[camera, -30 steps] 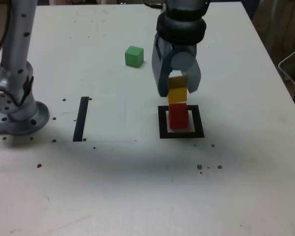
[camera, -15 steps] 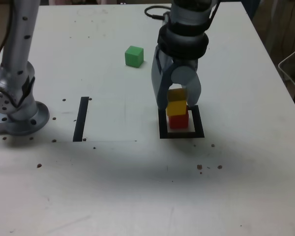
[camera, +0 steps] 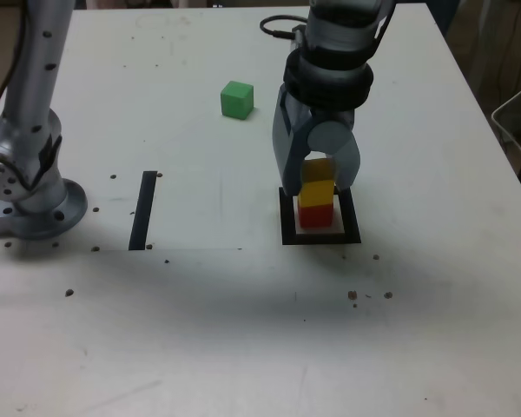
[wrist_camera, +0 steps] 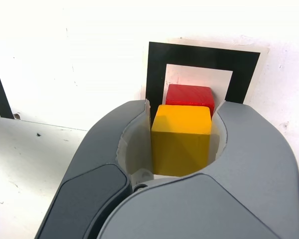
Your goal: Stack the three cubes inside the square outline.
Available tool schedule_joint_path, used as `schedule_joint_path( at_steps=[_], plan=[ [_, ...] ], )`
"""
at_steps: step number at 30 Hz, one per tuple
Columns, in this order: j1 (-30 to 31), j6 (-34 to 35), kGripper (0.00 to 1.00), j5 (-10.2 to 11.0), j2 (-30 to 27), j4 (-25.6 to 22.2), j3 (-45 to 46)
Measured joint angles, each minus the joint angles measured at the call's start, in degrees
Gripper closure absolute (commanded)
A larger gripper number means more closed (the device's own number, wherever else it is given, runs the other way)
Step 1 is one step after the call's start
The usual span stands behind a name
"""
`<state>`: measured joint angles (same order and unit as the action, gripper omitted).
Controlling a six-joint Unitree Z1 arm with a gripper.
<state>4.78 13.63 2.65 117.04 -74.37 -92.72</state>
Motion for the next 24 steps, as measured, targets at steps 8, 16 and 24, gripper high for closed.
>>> schedule_joint_path(
  at_steps=[8, 16, 24],
  plan=[
    [0.0, 0.0, 0.11, 0.5, 0.0, 0.3, 0.6],
    [0.0, 0.0, 0.01, 0.9, -1.0, 0.9, 1.4],
    [0.0, 0.1, 0.01, 0.9, -4.2, 1.0, 3.1]
  ],
)
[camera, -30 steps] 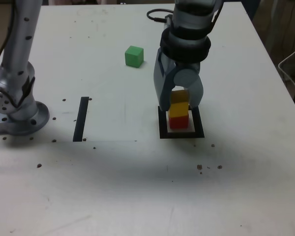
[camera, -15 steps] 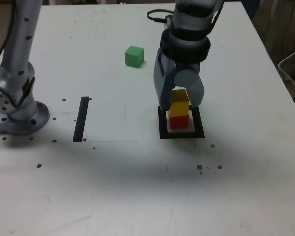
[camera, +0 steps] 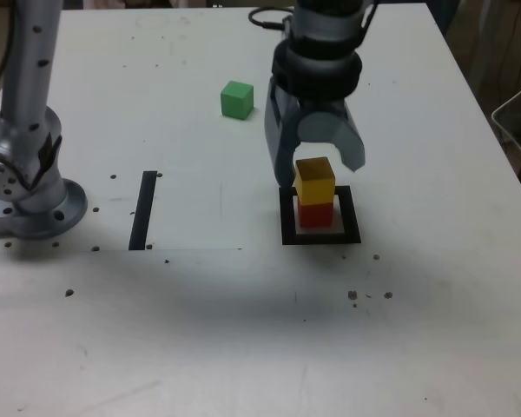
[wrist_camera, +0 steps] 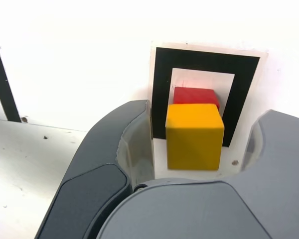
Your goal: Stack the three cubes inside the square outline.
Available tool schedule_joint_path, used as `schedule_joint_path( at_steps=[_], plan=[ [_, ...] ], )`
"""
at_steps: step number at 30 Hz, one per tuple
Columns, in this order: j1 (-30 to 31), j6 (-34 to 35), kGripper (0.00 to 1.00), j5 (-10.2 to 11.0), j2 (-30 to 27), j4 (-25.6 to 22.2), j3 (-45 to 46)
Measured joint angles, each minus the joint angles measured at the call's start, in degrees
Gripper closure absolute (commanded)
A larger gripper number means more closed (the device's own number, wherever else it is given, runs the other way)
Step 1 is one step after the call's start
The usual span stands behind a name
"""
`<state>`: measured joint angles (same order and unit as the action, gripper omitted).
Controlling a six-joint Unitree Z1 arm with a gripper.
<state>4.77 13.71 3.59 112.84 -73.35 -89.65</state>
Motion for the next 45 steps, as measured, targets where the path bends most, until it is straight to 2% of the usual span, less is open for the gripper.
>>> schedule_joint_path(
  at_steps=[8, 16, 24, 35, 40, 45],
  plan=[
    [-3.6, -1.5, 0.01, 0.0, -6.2, -1.4, 2.5],
    [-9.2, -4.3, 0.01, -0.7, -8.4, -3.8, 2.5],
    [-20.4, -7.8, 0.01, -1.1, -9.3, -3.7, 2.7],
    [-35.4, -18.3, 0.01, 3.3, -7.9, -0.4, 2.0],
    [-39.2, -28.0, 0.01, 5.3, -6.4, 2.3, 1.5],
    [-40.1, -37.7, 0.01, 8.2, -5.1, 3.4, 3.5]
  ],
)
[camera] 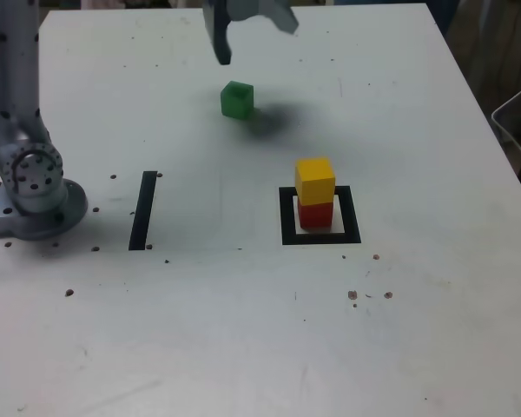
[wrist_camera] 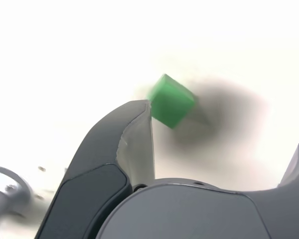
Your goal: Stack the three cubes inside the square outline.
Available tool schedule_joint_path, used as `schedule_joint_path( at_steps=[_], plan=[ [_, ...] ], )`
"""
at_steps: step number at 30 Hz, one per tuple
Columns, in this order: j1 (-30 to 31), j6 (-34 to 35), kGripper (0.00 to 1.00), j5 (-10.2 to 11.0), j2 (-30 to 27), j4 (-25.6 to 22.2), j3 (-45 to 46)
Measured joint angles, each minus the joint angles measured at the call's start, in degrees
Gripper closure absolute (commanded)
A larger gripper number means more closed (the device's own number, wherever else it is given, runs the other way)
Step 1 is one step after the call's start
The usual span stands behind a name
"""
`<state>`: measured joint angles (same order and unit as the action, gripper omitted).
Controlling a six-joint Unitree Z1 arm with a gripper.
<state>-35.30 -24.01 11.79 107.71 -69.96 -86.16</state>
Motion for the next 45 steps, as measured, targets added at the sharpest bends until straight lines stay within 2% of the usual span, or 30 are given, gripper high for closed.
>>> schedule_joint_path(
  at_steps=[4, 6, 9, 12, 26, 35, 45],
  plan=[
    [-1.1, -8.0, 0.01, 3.0, 1.0, 0.6, 3.5],
    [-1.4, -11.8, 0.01, 3.9, 1.1, 1.0, 4.3],
    [-2.0, -17.5, 0.01, 6.8, 1.3, 3.1, 6.7],
    [-2.5, -18.6, 0.03, 7.8, 2.3, 4.5, 7.9],
    [-1.7, -18.9, 0.16, 6.7, 7.8, 5.7, 7.1],
    [-0.9, -18.8, 0.36, 6.0, 8.3, 7.0, 7.6],
    [-0.8, -18.7, 0.54, 5.1, 8.3, 7.6, 7.5]
  ],
)
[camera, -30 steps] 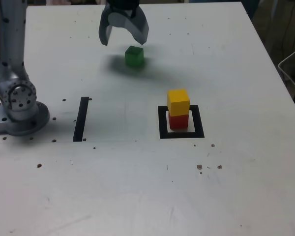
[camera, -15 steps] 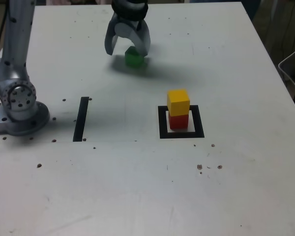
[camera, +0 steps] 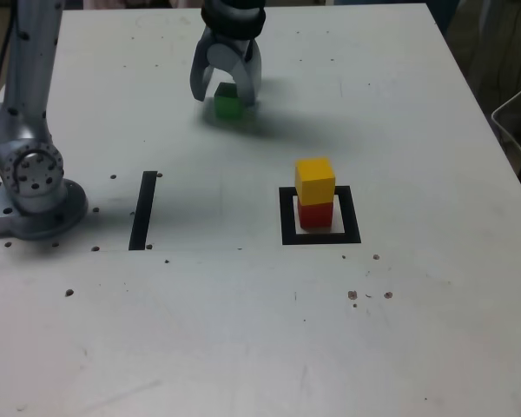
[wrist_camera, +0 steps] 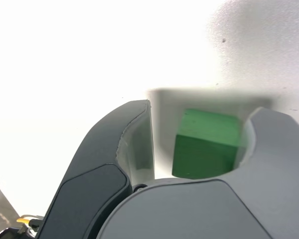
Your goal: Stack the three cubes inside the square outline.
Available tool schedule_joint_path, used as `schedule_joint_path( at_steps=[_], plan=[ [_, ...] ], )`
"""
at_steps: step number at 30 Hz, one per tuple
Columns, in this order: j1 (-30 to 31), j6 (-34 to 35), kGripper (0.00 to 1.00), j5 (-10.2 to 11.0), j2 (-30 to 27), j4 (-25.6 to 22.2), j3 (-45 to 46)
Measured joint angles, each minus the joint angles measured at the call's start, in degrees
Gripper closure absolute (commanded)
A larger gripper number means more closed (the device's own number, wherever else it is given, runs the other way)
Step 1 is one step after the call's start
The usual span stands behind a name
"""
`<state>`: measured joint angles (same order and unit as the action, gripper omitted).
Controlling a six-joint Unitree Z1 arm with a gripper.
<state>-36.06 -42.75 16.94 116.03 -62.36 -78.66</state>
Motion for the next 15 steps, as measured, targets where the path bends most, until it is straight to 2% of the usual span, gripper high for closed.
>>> schedule_joint_path(
  at_steps=[9, 15],
  plan=[
    [0.1, 0.0, 0.65, -1.7, 0.0, 1.0, 0.5],
    [0.1, -0.5, 0.75, -3.7, -0.1, 1.5, 0.5]
  ],
)
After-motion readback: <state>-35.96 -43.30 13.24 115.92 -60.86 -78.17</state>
